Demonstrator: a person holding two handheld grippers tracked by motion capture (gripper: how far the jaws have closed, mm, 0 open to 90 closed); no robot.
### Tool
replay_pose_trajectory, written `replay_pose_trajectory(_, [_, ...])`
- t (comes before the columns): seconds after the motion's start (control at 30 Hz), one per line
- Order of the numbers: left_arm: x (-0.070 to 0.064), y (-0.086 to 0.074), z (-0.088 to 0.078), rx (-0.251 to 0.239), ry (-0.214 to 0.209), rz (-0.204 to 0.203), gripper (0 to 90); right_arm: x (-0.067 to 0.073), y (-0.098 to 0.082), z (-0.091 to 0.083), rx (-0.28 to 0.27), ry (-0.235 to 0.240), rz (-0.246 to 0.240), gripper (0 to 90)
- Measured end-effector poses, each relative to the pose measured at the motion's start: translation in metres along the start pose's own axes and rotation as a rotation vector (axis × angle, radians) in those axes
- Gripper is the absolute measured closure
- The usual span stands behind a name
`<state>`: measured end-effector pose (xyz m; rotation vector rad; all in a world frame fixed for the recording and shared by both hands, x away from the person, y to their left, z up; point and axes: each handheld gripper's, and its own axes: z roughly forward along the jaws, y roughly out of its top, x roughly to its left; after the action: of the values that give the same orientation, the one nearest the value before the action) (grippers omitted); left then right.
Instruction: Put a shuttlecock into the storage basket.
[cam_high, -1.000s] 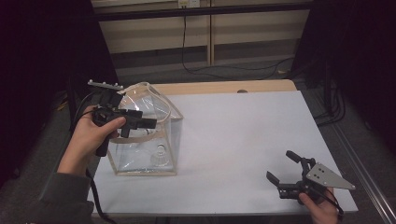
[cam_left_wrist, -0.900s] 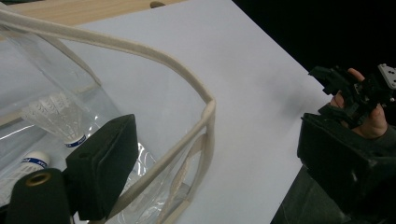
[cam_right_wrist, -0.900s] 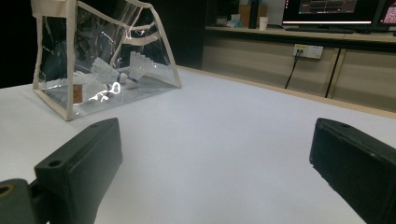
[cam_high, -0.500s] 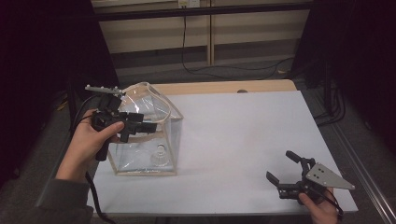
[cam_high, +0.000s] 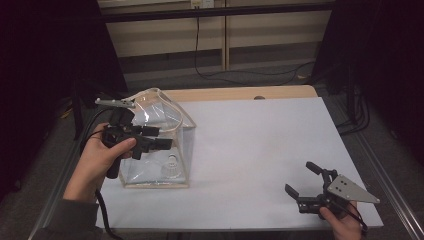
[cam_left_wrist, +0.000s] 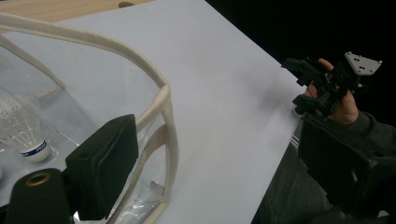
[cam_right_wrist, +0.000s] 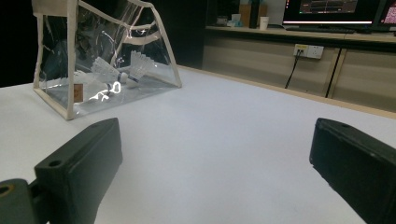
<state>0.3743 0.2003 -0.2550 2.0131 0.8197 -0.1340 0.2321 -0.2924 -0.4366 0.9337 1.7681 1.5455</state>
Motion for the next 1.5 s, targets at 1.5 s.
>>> replay_pose_trajectory(1.5, [-0.004,-0.047,0.027,-0.004,-0.087,0.039,10.2,0.002,0.001,0.007,-0.001,0.012,-0.005,2.2])
